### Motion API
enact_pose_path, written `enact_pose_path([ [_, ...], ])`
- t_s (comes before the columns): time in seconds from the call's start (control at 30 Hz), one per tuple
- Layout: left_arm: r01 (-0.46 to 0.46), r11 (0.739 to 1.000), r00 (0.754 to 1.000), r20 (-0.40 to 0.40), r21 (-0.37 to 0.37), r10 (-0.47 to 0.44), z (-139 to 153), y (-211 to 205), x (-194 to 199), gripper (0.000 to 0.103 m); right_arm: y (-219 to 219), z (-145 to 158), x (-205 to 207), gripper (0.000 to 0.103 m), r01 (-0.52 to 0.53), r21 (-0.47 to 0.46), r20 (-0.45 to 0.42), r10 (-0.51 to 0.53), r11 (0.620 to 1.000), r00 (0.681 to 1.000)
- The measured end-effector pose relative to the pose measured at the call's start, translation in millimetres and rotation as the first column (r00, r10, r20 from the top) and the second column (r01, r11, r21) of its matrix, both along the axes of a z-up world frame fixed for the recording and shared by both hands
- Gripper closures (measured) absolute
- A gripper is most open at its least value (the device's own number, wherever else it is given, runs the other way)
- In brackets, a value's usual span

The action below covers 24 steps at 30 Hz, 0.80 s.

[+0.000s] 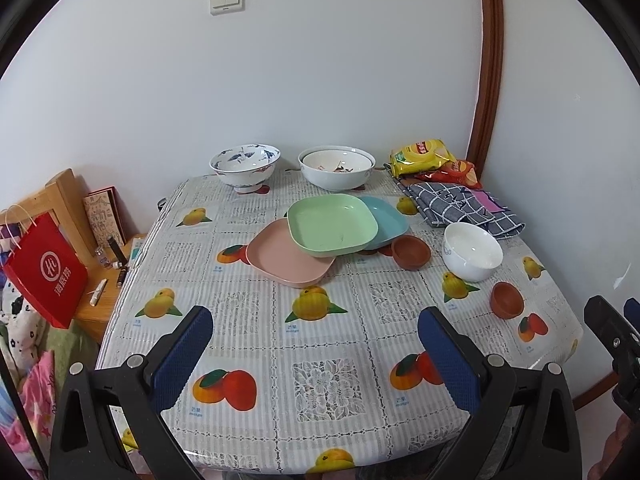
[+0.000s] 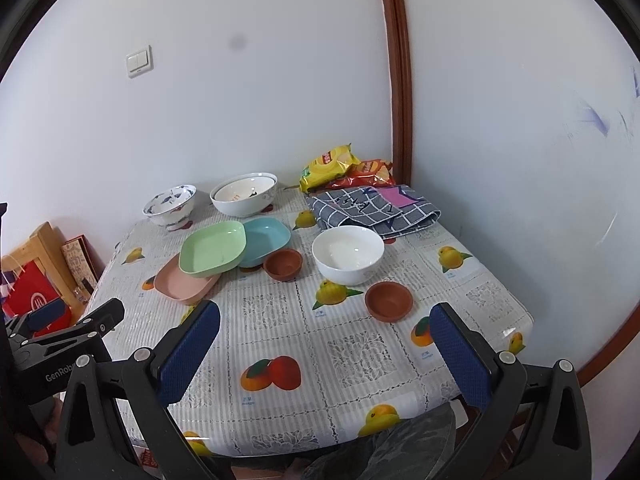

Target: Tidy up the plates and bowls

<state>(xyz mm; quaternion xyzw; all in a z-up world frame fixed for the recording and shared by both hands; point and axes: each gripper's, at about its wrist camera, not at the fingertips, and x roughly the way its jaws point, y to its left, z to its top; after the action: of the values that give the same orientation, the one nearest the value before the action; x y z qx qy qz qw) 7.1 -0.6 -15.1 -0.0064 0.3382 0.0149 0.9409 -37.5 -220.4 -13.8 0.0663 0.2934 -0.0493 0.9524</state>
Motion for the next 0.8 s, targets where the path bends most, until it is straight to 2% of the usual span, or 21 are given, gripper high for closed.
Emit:
enact_pose_path([
  [0.23, -0.007, 1.0, 1.0, 0.002, -0.013, 0.007, 2.8, 3.2, 1.2, 0.0, 4.0, 0.1, -0.7, 0.0, -0.008, -0.021, 0.014, 0.009, 1.0, 1.0],
  [0.8, 0.013, 1.0, 1.0, -0.003, -0.011, -0.013, 2.9, -2.8, 5.4, 0.0, -3.4, -0.3, 3.0, 0.0, 0.006, 0.006, 0.011, -0.006, 1.0, 1.0],
])
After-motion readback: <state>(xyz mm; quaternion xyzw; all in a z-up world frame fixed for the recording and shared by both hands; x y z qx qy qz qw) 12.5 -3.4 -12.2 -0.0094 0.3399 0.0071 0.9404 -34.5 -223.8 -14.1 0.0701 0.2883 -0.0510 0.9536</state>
